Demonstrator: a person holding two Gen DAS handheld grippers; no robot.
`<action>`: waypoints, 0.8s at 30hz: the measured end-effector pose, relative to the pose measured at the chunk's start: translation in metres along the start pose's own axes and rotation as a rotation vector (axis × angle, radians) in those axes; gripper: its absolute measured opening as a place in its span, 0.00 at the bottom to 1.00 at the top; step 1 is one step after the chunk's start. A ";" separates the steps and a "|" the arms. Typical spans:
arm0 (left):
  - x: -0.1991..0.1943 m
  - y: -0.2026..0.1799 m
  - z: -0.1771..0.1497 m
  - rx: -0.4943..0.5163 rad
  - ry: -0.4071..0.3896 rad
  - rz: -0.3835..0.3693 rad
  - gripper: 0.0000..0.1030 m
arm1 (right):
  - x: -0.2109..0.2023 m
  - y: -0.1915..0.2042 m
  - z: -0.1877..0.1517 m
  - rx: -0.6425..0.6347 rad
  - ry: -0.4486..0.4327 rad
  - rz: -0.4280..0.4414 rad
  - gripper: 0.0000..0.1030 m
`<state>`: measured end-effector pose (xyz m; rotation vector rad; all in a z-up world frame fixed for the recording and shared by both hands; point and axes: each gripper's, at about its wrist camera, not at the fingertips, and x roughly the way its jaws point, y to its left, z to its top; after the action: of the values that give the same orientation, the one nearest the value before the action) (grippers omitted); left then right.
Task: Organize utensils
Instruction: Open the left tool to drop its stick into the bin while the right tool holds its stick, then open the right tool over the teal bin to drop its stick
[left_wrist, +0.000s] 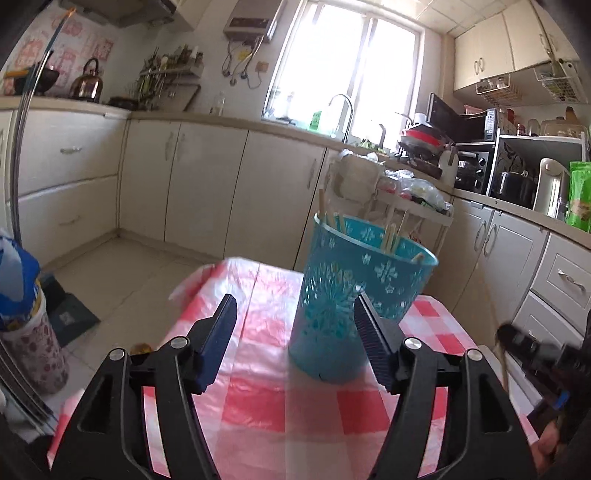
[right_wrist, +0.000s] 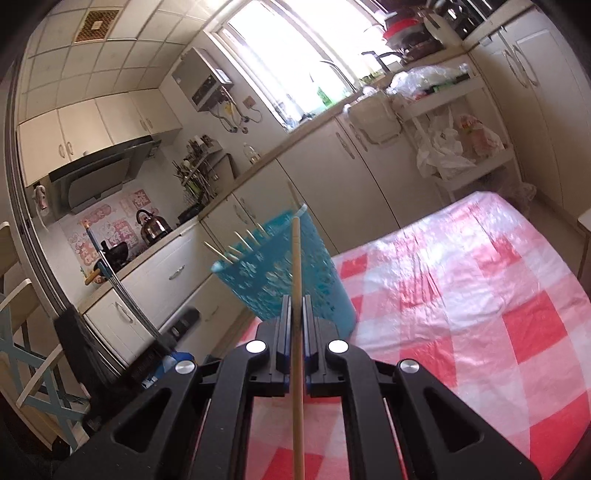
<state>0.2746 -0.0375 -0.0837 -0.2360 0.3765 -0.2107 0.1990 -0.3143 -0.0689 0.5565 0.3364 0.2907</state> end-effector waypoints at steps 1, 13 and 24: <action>0.002 0.004 -0.006 -0.033 0.018 -0.002 0.61 | 0.000 0.008 0.009 -0.017 -0.031 0.020 0.06; 0.011 0.038 -0.020 -0.214 0.048 -0.020 0.64 | 0.051 0.073 0.114 -0.134 -0.421 0.193 0.06; 0.016 0.053 -0.025 -0.284 0.058 -0.038 0.64 | 0.119 0.046 0.083 -0.178 -0.272 0.132 0.11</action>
<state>0.2876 0.0041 -0.1260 -0.5176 0.4598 -0.2015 0.3304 -0.2730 -0.0048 0.4360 0.0095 0.3634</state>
